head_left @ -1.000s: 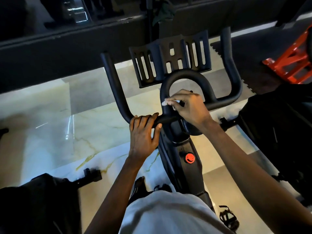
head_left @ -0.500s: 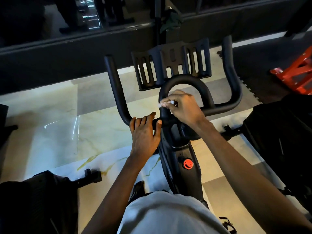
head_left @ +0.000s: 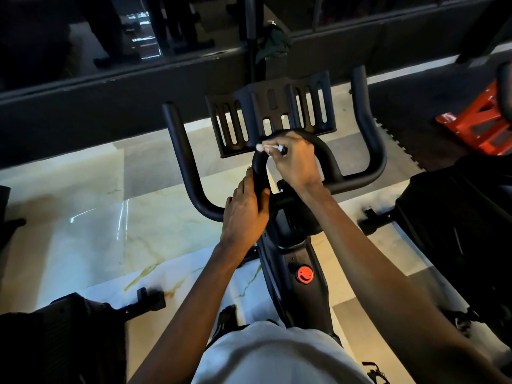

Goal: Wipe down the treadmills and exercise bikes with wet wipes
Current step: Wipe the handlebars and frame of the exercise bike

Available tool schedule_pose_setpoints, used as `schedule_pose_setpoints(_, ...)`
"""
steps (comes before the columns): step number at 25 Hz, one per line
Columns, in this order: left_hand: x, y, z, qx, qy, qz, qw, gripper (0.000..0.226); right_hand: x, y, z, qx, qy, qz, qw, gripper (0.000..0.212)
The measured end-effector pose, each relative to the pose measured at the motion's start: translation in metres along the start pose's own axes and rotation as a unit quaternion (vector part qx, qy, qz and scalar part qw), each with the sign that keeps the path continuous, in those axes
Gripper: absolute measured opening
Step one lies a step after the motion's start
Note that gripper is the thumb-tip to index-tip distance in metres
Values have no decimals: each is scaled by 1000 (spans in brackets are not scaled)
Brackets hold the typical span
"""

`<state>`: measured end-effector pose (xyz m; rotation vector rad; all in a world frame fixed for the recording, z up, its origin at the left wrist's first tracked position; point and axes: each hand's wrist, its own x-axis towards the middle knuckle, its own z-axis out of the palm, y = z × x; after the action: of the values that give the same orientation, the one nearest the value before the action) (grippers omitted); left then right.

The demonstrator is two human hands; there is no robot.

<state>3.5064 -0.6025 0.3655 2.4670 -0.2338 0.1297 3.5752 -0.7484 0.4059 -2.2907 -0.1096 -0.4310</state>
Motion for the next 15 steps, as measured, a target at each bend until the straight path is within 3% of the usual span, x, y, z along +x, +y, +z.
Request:
schedule_pose_setpoints(4,14,8,-2,-8,-10,3,1000,64,17,7,-9,7,91,58,994,21)
schedule_pose_setpoints(9,19,12,5,26,10,-14,1000,63,3,-6,7,8,28,4,1000,21)
schedule_pose_setpoints(15,32,17,4,-24,2,-25,999,65,15,27,-31,-51,96,70,992,23)
